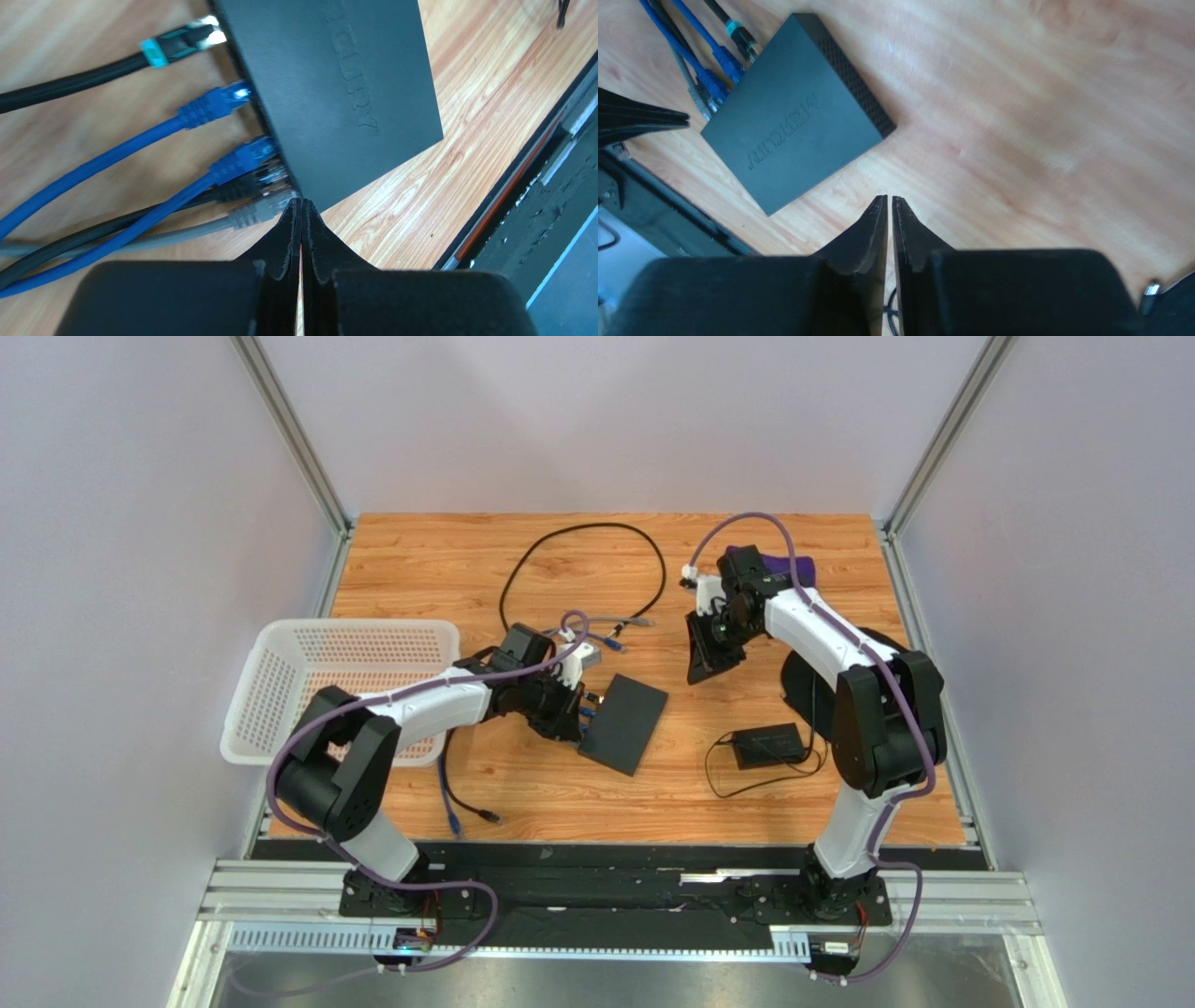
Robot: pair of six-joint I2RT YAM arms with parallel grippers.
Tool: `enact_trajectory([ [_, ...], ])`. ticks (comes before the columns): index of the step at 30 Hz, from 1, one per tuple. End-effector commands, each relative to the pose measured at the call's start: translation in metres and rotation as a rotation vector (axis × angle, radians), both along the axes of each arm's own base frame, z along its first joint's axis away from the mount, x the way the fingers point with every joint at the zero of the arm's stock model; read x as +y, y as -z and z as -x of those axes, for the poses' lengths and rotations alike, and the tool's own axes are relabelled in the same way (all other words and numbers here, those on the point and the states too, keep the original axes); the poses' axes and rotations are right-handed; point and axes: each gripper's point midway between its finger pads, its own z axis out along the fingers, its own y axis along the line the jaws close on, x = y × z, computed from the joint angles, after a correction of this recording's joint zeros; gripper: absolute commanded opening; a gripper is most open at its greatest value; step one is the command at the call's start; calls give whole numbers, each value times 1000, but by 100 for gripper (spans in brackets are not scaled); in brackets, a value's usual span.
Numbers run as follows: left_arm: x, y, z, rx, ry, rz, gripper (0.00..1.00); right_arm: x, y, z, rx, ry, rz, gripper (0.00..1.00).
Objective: Pull the plug from the switch port
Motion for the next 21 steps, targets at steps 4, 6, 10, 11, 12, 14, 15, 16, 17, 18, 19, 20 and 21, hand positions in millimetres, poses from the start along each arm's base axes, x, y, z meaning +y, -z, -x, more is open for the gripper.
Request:
enact_trajectory([
  [4, -29, 7, 3, 3, 130, 2, 0, -6, 14, 29, 81, 51, -23, 0],
  [6, -38, 7, 4, -6, 179, 13, 0, -8, 14, 28, 83, 60, -32, 0],
  [10, -62, -3, 7, -36, 273, 62, 0, -17, 20, 22, 94, 91, -24, 4],
  [11, -73, -10, 6, -59, 303, 77, 0, -19, 21, 21, 99, 95, -21, 5],
  [12, -78, -2, 10, -39, 332, 65, 0, -20, 26, 21, 115, 99, -16, 7],
  [14, -95, -9, 5, -62, 374, 73, 0, -22, 32, 20, 141, 106, -7, 13],
  [15, -101, -2, 10, -47, 399, 55, 0, -21, 35, 18, 154, 105, -6, 14],
  [16, -106, -6, 7, -57, 398, 62, 0, -21, 37, 16, 157, 104, 0, 16],
  [17, -114, -18, 0, -82, 396, 81, 0, -23, 39, 16, 166, 101, 11, 16],
  [18, -114, -27, -7, -112, 374, 72, 0, -25, 38, 8, 145, 100, 30, 16],
  [19, -114, -38, -17, -147, 354, 66, 0, -27, 43, 5, 150, 101, 52, 13],
  [20, -111, -47, -23, -165, 333, 62, 0, -30, 44, 2, 139, 109, 75, 8],
  [21, -99, -63, -38, -184, 284, 79, 0, -40, 45, -7, 116, 140, 126, 1],
])
